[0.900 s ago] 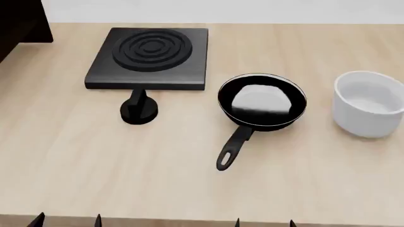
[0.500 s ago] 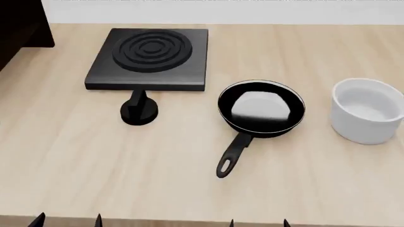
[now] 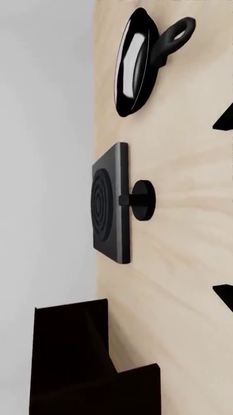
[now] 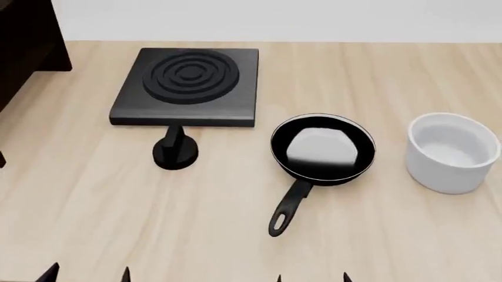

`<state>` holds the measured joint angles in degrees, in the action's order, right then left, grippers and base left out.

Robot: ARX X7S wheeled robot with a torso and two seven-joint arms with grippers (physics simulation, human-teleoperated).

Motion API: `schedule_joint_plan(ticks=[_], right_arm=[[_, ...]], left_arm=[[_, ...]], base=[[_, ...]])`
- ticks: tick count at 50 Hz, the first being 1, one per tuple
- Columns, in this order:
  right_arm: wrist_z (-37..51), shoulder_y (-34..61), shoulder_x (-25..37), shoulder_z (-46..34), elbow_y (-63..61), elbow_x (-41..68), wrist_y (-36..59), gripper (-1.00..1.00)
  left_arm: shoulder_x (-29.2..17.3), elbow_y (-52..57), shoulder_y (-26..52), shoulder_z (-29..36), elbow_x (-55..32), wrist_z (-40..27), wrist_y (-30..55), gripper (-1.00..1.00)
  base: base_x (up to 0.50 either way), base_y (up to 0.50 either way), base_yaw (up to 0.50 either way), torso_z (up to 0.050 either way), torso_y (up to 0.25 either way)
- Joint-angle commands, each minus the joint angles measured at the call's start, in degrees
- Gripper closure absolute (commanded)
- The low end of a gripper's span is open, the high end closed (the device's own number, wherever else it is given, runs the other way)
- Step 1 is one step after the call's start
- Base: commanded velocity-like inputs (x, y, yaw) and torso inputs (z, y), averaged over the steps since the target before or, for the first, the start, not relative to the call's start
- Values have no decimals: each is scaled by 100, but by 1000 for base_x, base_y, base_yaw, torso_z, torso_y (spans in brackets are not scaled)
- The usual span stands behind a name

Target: Put the frying pan under the cabinet shelf.

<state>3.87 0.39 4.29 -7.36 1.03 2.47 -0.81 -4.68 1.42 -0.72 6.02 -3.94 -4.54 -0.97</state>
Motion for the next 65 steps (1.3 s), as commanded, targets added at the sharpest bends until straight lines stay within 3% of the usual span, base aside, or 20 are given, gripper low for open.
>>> schedule_joint_plan(ticks=[1, 22, 65], right_arm=[[60, -6, 71, -108, 37, 97, -30, -100], [183, -10, 235, -302, 35, 154, -76, -100], [321, 45, 412, -653, -124, 228, 116, -100]], left_arm=[[-87, -41, 7, 129, -41, -81, -22, -100], [-197, -116, 49, 303, -85, -234, -80, -100], [-363, -155, 82, 488, -308, -423, -132, -100]], base=[[0, 0, 0, 50, 41], [0, 0, 0, 50, 41], [28, 500, 0, 50, 40]])
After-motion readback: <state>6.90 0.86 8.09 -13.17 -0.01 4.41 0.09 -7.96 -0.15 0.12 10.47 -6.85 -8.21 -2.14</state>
